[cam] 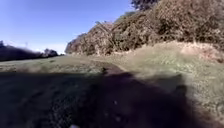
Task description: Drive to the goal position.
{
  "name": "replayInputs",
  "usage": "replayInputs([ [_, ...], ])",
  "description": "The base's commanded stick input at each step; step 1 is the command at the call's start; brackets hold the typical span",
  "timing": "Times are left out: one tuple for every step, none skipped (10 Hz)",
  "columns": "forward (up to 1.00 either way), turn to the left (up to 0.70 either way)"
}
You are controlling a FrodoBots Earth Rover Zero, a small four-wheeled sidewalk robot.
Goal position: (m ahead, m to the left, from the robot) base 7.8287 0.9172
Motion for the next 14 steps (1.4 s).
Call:
replayInputs([
  [0.7,0.0],
  [0.7,0.0],
  [0.7,0.0],
  [0.7,0.0],
  [0.7,0.0],
  [0.7,0.0],
  [0.7,0.0],
  [0.7,0.0],
  [0.7,0.0],
  [0.7,0.0],
  [0.7,0.0],
  [0.7,0.0],
  [0.7,0.0],
  [0.7,0.0],
])
